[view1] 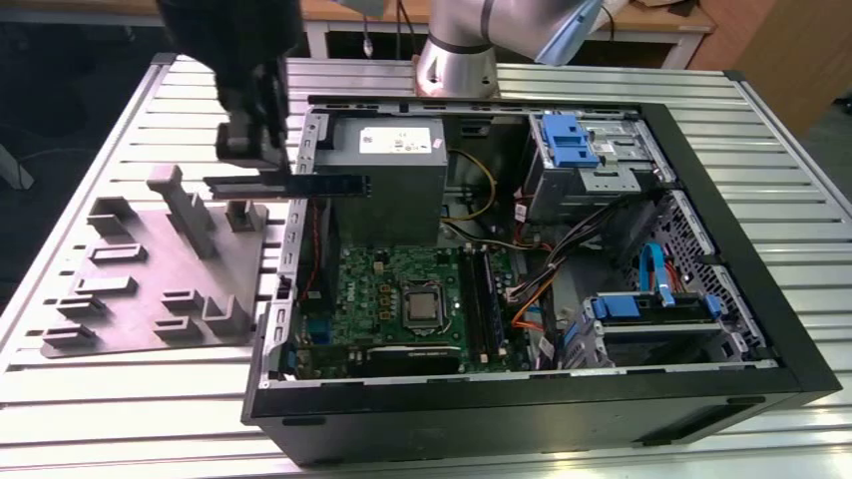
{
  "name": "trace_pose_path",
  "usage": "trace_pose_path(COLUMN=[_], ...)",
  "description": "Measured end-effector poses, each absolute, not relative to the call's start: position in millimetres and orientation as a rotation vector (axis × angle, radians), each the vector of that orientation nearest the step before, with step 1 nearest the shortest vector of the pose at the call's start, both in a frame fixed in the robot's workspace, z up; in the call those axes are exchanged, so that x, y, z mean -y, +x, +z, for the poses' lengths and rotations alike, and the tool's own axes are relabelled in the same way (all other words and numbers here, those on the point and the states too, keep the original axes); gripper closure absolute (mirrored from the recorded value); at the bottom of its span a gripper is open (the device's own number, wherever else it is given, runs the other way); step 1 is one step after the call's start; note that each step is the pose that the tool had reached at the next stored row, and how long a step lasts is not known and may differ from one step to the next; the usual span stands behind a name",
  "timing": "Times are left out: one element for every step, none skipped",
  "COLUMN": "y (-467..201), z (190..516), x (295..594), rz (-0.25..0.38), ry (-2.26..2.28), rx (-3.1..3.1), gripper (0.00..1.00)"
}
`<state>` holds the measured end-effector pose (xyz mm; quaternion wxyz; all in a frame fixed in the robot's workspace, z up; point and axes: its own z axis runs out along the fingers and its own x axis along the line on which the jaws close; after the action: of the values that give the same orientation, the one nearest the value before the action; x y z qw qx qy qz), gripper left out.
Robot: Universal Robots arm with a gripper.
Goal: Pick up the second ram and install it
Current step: 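Pick up the second ram and move it above second insertion slot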
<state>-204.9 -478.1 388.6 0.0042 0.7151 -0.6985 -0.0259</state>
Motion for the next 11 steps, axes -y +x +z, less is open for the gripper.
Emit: trace_pose_path(y=[-200, -196, -191, -187, -182, -178, -173, -169, -164, -160, -155], z=[388, 388, 388, 388, 388, 388, 387, 387, 387, 387, 386], x=[478, 478, 478, 478, 478, 478, 478, 478, 478, 478, 478], rz=[-0.082, -0.083, -0.083, -0.084, -0.085, -0.085, -0.086, -0.086, -0.087, -0.088, -0.088], ry=[2.24, 2.24, 2.24, 2.239, 2.239, 2.239, 2.238, 2.238, 2.238, 2.238, 2.237], rx=[2.188, 2.188, 2.188, 2.187, 2.187, 2.187, 2.186, 2.186, 2.186, 2.186, 2.185], gripper=[0.89, 0.89, 0.89, 0.89, 0.89, 0.89, 0.89, 0.89, 0.89, 0.89, 0.89])
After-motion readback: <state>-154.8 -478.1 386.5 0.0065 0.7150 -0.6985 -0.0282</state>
